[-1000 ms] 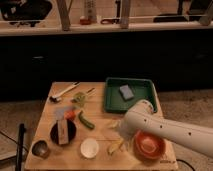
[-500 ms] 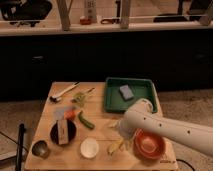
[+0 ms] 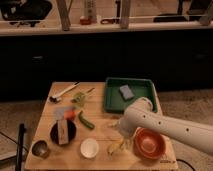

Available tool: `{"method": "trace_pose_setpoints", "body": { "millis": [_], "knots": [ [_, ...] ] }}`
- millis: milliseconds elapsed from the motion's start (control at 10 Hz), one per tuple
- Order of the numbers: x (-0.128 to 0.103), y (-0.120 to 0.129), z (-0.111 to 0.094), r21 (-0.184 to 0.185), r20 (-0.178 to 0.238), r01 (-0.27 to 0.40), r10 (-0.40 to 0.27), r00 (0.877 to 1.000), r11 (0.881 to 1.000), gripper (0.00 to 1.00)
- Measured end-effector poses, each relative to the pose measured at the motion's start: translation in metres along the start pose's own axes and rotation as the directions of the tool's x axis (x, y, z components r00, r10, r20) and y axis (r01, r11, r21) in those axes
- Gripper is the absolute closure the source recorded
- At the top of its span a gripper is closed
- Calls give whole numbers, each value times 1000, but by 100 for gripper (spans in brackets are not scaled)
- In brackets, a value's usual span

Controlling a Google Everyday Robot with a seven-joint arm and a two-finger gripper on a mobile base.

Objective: Place banana in table surface

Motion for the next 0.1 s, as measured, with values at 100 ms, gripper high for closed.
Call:
{"method": "trace_pose_setpoints", "body": {
  "millis": [100],
  "knots": [
    [0, 0, 0, 0, 0, 1, -1, 1000, 1000, 20]
  ]
}}
